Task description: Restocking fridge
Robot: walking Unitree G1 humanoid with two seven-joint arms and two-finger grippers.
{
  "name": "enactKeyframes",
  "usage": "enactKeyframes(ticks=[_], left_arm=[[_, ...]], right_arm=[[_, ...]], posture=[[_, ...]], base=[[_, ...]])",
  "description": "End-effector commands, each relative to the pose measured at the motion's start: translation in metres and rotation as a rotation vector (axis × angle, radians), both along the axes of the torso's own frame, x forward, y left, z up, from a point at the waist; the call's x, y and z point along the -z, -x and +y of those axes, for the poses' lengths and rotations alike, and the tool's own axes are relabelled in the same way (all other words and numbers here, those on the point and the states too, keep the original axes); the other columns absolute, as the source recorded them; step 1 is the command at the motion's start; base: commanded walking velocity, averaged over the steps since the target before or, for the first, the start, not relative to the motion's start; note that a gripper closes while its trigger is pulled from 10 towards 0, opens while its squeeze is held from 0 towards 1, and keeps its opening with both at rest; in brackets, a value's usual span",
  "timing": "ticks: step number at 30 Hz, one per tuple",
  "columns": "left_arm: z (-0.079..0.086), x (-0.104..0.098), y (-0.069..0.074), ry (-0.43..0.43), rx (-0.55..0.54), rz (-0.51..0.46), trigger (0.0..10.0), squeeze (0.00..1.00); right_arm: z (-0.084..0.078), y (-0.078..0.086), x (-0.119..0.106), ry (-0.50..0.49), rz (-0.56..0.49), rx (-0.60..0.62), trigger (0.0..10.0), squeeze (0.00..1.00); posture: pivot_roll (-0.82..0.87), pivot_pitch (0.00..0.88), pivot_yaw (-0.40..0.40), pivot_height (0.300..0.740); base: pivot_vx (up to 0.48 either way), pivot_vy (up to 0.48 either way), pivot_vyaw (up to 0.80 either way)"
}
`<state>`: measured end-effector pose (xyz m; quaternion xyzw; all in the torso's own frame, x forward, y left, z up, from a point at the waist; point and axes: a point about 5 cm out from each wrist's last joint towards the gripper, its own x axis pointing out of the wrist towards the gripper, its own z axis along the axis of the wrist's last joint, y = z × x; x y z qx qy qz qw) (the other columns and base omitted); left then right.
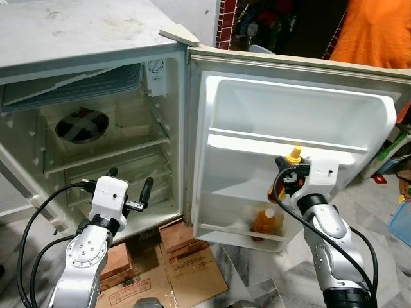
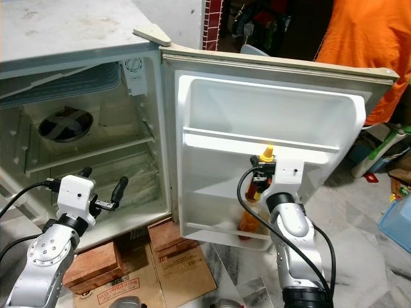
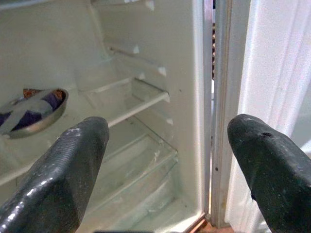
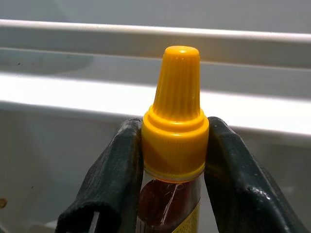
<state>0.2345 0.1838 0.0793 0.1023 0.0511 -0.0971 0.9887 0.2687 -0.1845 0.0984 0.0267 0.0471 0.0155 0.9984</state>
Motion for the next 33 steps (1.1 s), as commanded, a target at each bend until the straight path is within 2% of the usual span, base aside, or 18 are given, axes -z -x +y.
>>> enactKeyframes(ticks=[1, 7, 19, 27, 30, 33], left_arm=[[0.001, 0.000, 0.001, -0.007, -0.001, 0.012, 10.0, 0.00], [0.004, 0.000, 0.003, -0.023, 0.005, 0.015, 10.0, 0.00], [0.001, 0.000, 0.002, -0.017, -0.005, 0.012, 10.0, 0.00], [0.000, 0.001, 0.001, -0.007, -0.026, 0.012, 10.0, 0.00], [0.000, 0.001, 0.000, -0.005, -0.032, 0.010, 10.0, 0.00], [0.001, 0.001, -0.001, -0.018, -0.049, 0.005, 10.0, 0.00]], right_arm=[[0.002, -0.001, -0.003, -0.009, -0.006, -0.009, 10.0, 0.00], [0.012, 0.003, 0.003, -0.020, 0.016, -0.037, 10.0, 0.00], [0.010, 0.006, 0.002, -0.016, 0.023, -0.064, 10.0, 0.00], [0.013, 0.007, -0.004, -0.003, -0.004, -0.143, 10.0, 0.00], [0.017, 0.007, -0.006, 0.027, -0.012, -0.185, 10.0, 0.00], [0.023, 0.006, -0.006, 0.016, -0.008, -0.249, 10.0, 0.00]], posture=[[0.10, 0.000, -0.045, 0.740], [0.10, 0.000, -0.043, 0.740], [0.10, 0.000, -0.049, 0.660], [0.08, 0.000, -0.058, 0.607], [0.08, 0.000, -0.060, 0.607], [0.09, 0.000, -0.060, 0.607]], base=[[0.000, 0.000, 0.00], [0.000, 0.000, 0.00], [0.000, 0.000, 0.00], [0.000, 0.000, 0.00], [0.000, 0.000, 0.00], [0.000, 0.000, 0.00]])
